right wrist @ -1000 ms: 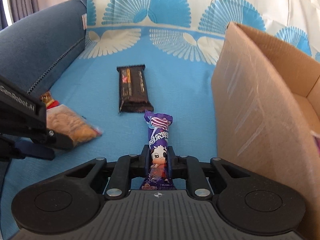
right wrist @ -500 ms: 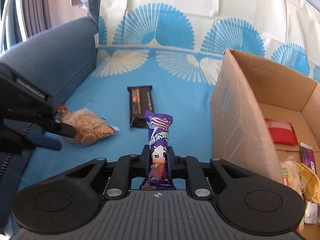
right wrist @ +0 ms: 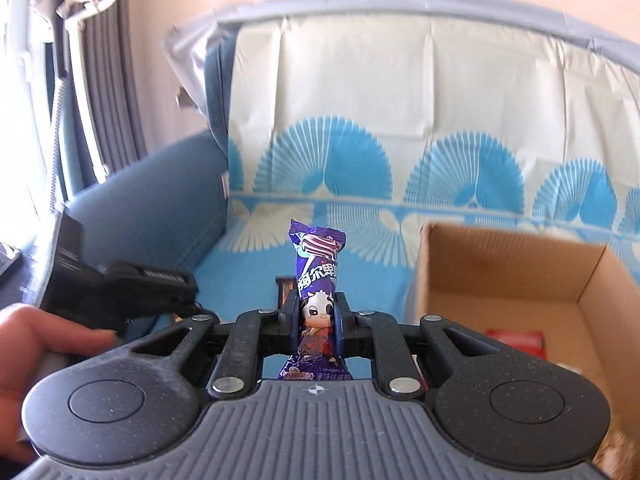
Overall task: Organize snacks
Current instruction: 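Carry the pastry bag with the left tool while the right tool carries the purple snack over the box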
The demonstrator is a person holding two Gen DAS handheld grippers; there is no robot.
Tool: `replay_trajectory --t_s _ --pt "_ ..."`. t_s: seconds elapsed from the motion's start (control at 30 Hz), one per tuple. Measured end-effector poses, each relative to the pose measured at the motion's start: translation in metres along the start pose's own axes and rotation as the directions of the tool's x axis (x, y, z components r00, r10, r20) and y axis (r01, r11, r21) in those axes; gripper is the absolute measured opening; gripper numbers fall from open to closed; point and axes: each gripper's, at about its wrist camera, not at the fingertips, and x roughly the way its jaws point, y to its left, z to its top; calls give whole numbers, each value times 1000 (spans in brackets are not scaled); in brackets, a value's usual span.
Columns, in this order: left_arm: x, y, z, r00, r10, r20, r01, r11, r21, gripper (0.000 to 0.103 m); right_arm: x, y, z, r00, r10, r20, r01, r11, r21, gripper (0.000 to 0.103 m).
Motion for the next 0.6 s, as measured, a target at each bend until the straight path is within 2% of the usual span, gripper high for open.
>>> replay_trajectory --t_s 0.03,0.1,0.13,0.2,0.3,0.43,0.6 --pt "4 -1 1 1000 14 2 -14 1000 -3 75 -5 -6 2 1000 10 4 -10 1000 -13 17" --pt "7 -6 1 999 38 18 -38 999 13 55 -15 -18 4 1000 16 19 -15 999 -43 17" --pt "8 -9 0 999 37 21 -38 999 24 49 -20 -24 4 1000 16 27 -14 998 -55 17" --pt "7 -13 -2 999 35 29 -37 998 52 42 -27 -38 2 999 5 45 -2 998 -61 17" --pt "3 -15 -5 999 25 38 -27 997 70 38 -29 -60 -6 999 -29 39 29 1000 -9 17" --pt "-11 -14 -8 998 1 60 -5 997 76 38 -32 -81 -12 996 -74 41 73 996 43 17" --pt "-34 -20 -16 995 -36 88 24 991 134 38 -39 -96 -15 993 -107 53 103 992 67 17"
